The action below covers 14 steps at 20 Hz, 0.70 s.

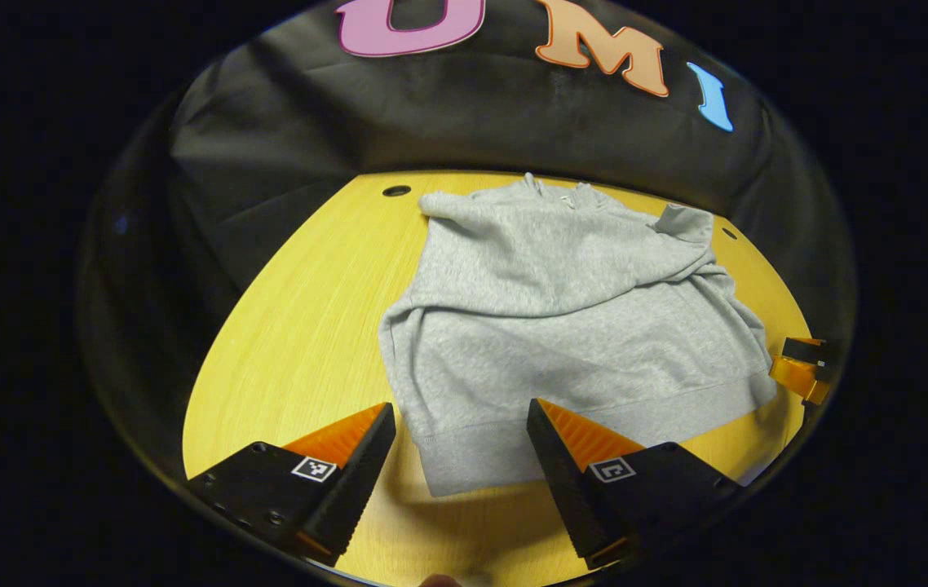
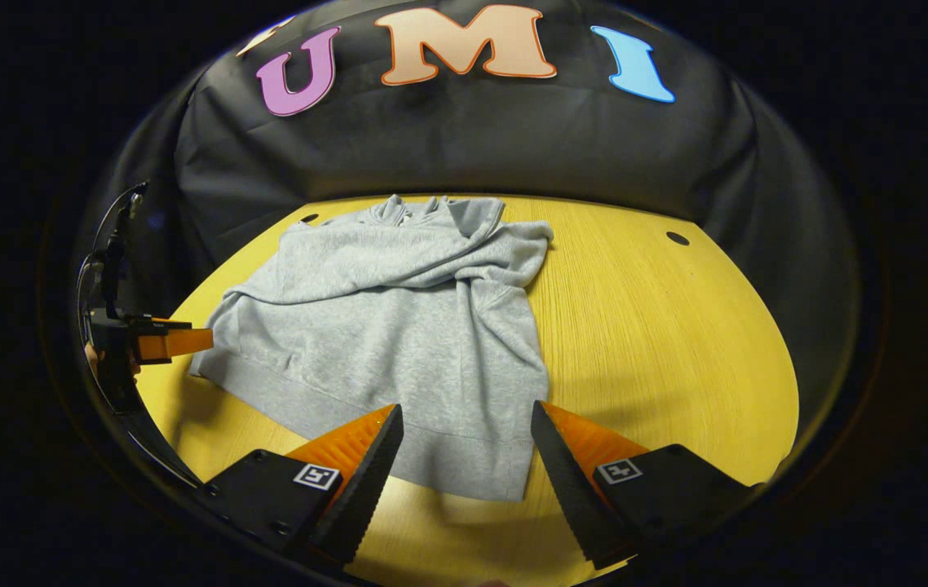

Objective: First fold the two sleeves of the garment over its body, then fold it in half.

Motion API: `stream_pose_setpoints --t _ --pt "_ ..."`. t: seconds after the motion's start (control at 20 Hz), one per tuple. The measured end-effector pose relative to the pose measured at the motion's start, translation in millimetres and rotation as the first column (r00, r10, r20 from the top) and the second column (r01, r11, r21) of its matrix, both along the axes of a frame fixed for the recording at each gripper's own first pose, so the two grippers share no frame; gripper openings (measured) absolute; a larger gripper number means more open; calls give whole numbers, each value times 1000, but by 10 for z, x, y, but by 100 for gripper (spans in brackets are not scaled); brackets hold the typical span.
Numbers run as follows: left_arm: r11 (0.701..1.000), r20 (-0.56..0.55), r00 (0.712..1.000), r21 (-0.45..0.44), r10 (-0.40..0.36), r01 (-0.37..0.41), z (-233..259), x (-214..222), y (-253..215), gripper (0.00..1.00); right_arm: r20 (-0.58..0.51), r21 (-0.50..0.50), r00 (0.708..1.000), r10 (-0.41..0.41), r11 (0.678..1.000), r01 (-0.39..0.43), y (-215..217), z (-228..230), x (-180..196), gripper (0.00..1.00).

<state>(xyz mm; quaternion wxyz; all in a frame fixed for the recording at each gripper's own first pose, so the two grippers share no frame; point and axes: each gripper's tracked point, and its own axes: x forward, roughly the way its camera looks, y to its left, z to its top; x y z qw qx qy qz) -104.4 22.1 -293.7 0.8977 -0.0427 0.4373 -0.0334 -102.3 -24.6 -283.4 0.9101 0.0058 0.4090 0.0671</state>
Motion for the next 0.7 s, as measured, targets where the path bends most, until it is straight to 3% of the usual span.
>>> stream_pose_setpoints --t 0.2,0.45,0.55,0.65,0.7 --pt "1000 -48 999 -6 2 -2 -182 -109 -7 96 -55 -12 998 -18 1000 18 -41 -151 -62 98" --pt "1000 -14 1000 -6 0 0 -209 -96 -42 96 -148 -39 989 -28 999 22 -60 -347 -244 95" --pt "1000 -3 1000 -8 -6 6 -188 -84 -80 90 -154 -39 987 -39 999 33 -65 -358 -230 98" --pt "1000 -6 1000 -16 -1 0 -184 -73 -138 78 -168 -44 985 -33 999 26 -44 -376 -227 95" --pt "1000 -11 1000 -17 -12 12 -182 -81 -172 72 -185 -43 982 -31 999 23 -11 -379 -229 99"
